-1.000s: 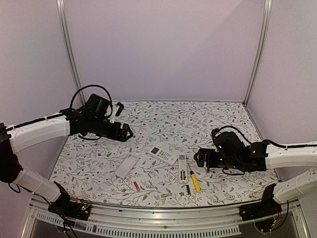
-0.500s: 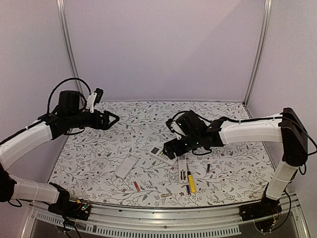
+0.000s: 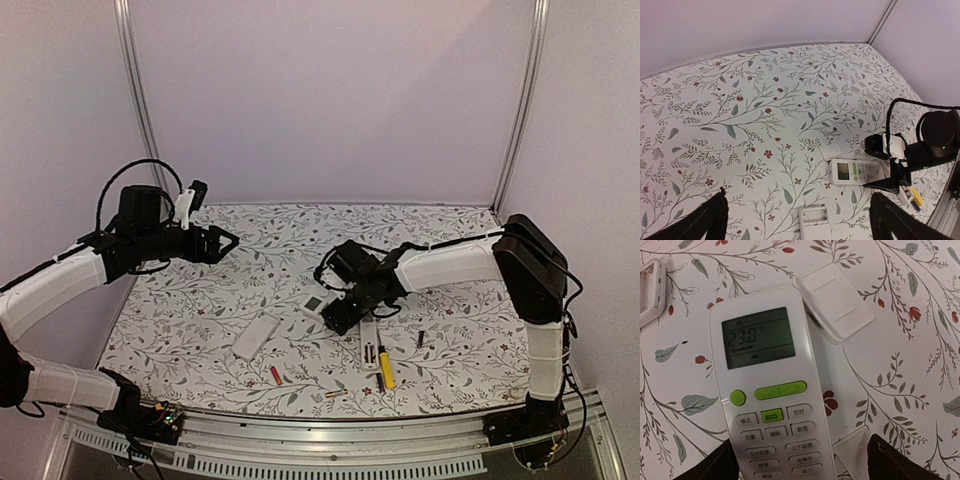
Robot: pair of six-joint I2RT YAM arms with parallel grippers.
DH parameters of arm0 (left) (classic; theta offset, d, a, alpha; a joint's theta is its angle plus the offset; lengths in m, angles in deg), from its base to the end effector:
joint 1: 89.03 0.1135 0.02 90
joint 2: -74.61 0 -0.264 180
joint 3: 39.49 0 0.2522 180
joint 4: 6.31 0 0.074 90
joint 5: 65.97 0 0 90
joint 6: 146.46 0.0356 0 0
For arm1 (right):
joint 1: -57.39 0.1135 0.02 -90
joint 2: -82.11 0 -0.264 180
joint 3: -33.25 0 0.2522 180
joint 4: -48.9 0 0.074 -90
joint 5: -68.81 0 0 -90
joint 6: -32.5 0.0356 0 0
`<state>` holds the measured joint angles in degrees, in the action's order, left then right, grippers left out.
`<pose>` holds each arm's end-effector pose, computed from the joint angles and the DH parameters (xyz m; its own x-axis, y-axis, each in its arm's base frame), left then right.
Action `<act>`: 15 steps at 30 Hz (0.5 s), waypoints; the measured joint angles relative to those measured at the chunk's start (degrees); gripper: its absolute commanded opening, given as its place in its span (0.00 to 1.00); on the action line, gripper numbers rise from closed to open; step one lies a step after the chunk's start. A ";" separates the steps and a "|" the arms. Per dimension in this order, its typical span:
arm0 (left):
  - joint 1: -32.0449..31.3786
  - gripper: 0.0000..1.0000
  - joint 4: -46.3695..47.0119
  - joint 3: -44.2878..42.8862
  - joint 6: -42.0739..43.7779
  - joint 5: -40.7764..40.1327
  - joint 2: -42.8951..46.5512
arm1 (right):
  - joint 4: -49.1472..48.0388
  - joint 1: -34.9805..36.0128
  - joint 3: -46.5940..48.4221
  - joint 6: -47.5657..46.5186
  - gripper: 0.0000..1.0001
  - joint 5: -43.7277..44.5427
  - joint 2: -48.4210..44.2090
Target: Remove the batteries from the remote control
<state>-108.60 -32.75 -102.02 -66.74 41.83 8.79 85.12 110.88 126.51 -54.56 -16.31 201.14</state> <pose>0.2388 -0.0965 0.2864 -0.5613 0.0192 -0.8274 0.4765 0.8249 -0.3041 0.2563 0.3411 0.1380 -0.5644 -0.6766 -0.4729 -0.7491 0.6605 -0.0509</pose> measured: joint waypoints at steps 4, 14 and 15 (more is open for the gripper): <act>0.15 0.98 0.00 0.00 0.17 -0.11 -1.27 | -0.02 0.00 1.03 -1.86 0.71 -0.24 0.83; 0.46 0.98 0.02 0.00 0.22 -0.20 -1.81 | -1.18 -0.02 1.75 -3.58 0.25 -2.75 1.46; 0.48 0.98 0.02 0.00 0.22 -0.17 -1.81 | -1.36 -0.09 1.75 -3.32 0.22 -3.37 1.46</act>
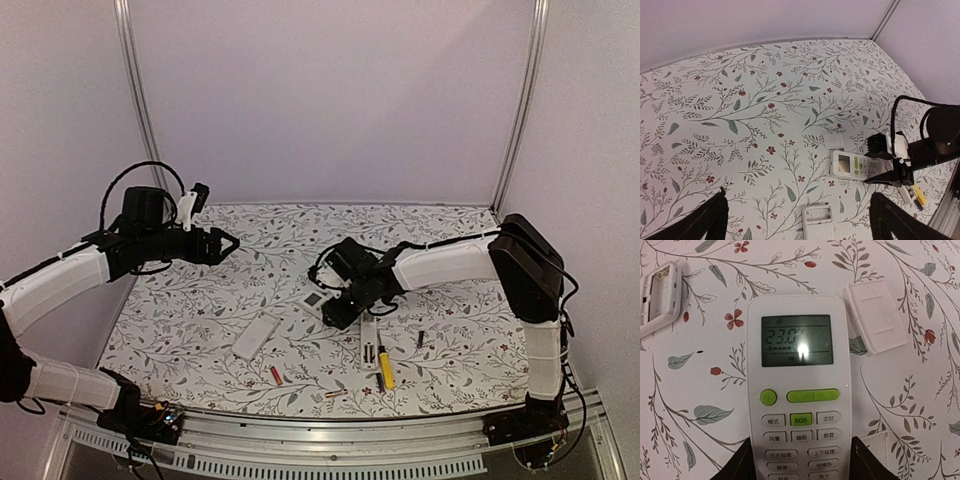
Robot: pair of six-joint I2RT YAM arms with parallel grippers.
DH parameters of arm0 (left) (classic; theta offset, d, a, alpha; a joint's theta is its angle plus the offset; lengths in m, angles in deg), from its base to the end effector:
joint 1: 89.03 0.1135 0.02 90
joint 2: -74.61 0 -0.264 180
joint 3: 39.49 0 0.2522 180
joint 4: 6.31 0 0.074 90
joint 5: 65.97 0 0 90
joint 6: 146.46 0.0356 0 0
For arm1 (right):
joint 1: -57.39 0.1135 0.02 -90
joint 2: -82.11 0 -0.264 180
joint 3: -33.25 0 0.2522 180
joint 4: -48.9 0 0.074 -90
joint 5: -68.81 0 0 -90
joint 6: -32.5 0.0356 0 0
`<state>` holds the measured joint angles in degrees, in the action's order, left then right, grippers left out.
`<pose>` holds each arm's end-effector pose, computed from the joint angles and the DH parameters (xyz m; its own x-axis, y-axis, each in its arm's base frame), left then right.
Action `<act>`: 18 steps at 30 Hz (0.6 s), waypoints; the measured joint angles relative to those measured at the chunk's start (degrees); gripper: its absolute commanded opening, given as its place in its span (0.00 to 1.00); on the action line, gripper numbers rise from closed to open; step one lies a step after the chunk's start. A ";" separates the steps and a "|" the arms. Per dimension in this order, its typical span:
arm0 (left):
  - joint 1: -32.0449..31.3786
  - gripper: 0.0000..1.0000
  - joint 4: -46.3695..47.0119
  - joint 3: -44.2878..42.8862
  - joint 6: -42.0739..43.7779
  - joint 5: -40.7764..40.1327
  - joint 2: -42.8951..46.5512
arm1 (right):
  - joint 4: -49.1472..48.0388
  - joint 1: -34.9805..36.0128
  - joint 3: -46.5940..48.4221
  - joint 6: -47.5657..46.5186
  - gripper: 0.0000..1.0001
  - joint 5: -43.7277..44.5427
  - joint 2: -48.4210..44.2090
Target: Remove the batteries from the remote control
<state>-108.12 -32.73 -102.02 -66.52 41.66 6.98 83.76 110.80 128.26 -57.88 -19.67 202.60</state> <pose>0.2448 -0.0961 0.2788 -0.5835 0.0258 -0.8117 0.4608 0.8335 -0.3048 0.2606 0.3494 0.1373 -0.5127 -0.7017 -0.4947 -0.7982 0.6018 -0.0263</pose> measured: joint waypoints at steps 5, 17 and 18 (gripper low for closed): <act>0.04 0.94 0.94 0.11 -0.07 3.13 0.55 | -0.13 -0.92 -0.13 2.62 0.18 -6.80 -0.94; -15.82 0.89 13.62 7.08 -1.05 16.06 10.12 | -2.34 -4.04 -3.13 10.12 0.14 -34.47 -17.05; -18.03 0.88 13.64 7.08 0.00 15.56 10.78 | -2.19 -4.04 -3.82 10.40 0.14 -37.31 -18.14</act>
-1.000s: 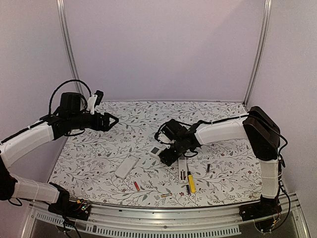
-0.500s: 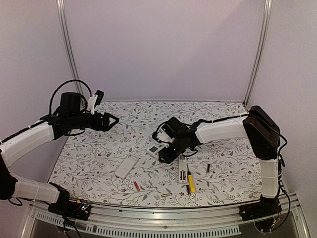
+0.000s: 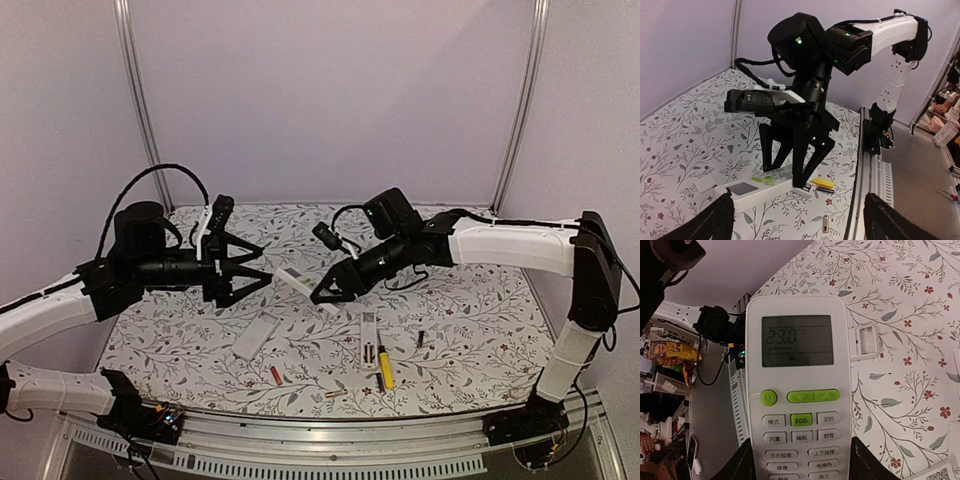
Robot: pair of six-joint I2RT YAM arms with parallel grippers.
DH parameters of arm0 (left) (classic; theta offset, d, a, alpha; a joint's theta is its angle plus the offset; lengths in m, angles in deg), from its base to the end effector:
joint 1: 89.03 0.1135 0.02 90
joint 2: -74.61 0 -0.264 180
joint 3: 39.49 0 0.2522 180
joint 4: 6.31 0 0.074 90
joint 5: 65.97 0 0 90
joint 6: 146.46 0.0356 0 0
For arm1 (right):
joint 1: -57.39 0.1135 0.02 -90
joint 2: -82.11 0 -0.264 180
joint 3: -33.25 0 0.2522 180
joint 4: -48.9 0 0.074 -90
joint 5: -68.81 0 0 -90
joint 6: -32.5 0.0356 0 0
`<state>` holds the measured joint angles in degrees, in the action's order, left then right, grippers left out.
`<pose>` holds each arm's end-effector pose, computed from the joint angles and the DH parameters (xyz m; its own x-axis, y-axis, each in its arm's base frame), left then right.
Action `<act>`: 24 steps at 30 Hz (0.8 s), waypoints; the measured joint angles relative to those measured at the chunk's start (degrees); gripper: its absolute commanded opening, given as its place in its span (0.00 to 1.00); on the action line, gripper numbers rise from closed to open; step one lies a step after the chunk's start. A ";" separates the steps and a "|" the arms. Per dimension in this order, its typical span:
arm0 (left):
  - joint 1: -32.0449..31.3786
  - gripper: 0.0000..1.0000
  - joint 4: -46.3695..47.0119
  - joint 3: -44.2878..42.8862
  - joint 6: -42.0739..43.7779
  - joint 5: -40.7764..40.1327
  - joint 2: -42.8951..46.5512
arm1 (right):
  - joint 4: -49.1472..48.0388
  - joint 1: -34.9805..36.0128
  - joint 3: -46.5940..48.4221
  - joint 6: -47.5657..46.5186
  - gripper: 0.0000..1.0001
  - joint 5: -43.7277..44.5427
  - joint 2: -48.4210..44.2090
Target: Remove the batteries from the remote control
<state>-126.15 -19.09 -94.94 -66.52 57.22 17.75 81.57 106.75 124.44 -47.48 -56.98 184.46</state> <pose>0.1704 -0.1534 0.3029 -0.3546 0.0850 -0.9311 0.8798 0.3675 -0.3015 0.2435 0.3157 0.2513 -0.5991 -0.4813 -0.6399 -0.7982 0.2964 0.5243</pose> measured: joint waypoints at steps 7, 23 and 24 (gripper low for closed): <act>-9.51 0.90 -0.39 0.59 11.28 -5.51 3.96 | 4.94 0.09 -3.32 0.46 0.15 -14.38 -4.87; -21.75 0.61 -8.31 -6.10 22.51 -8.24 -6.80 | 10.69 0.79 -6.67 1.40 0.15 -29.51 -12.57; -22.03 0.60 -8.26 -6.23 22.51 -8.35 -6.93 | 10.67 0.87 -6.67 1.42 0.15 -29.81 -12.59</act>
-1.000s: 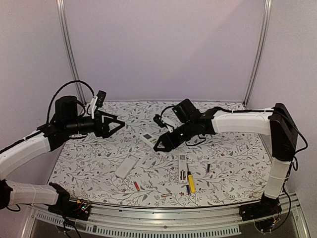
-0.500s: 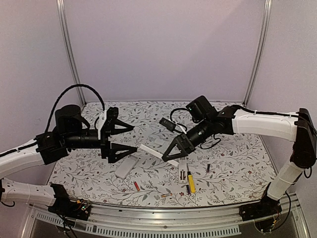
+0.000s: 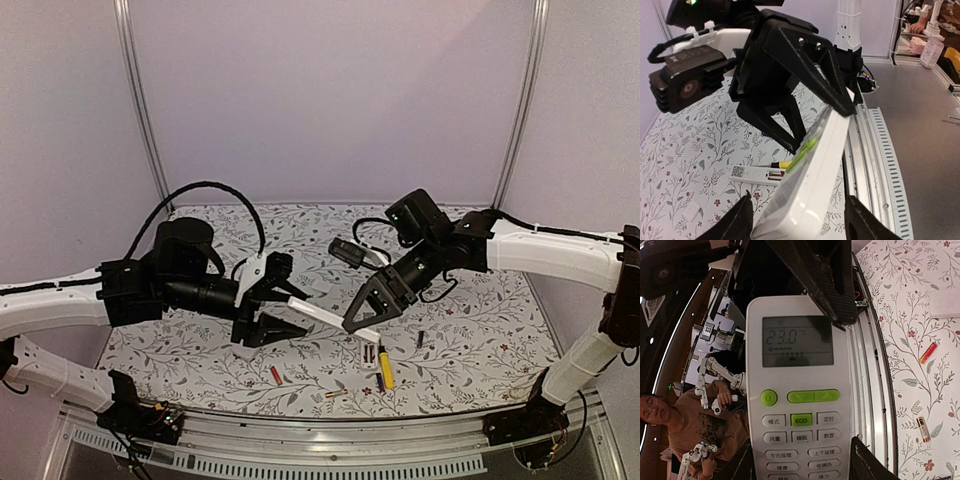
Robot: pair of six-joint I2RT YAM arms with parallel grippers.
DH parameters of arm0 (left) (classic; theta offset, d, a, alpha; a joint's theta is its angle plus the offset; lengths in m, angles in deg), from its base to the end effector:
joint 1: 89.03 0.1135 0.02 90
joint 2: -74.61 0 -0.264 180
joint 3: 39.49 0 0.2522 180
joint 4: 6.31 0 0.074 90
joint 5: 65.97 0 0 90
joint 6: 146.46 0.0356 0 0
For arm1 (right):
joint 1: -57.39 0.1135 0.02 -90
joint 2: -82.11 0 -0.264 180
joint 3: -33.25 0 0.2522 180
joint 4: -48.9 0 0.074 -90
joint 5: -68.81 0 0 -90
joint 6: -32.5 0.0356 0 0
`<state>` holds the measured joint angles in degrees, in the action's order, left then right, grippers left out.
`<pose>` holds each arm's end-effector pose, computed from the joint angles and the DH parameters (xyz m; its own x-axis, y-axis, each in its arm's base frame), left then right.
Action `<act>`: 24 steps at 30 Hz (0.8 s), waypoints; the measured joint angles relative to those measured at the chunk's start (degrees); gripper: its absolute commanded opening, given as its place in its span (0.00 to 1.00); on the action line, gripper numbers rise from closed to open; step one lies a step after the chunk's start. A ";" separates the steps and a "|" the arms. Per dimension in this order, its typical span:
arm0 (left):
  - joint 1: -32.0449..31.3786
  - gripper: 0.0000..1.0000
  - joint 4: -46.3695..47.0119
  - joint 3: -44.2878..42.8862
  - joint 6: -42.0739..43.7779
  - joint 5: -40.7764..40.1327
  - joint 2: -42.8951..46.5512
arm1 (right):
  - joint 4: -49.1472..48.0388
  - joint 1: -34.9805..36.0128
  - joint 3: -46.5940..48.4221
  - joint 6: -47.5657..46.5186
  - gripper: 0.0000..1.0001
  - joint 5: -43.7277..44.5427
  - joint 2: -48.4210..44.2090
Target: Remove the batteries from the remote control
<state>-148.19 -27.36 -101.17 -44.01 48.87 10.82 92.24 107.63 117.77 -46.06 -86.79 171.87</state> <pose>0.1169 -0.2250 0.2993 0.0138 0.3585 -0.9334 0.9977 0.0577 0.0369 0.1853 0.2734 0.2879 -0.6095 -0.6045 -0.5130 -0.5938 -0.0806 0.8006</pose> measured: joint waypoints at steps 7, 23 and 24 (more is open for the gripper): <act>-1.40 0.45 0.13 -0.52 -0.28 -0.61 -0.37 | 0.04 0.13 -0.35 0.17 0.15 -2.36 0.00; -3.08 0.00 1.14 0.33 -4.48 1.18 -1.38 | 1.20 -0.15 -1.22 3.19 0.50 -7.17 1.03; -3.08 0.00 1.81 0.92 -5.22 1.36 -1.31 | 0.90 -0.28 -1.53 3.65 0.54 -7.19 1.09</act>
<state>-151.27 -25.54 -100.25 -49.23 50.22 9.51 93.14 107.34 116.24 -42.41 -93.99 172.96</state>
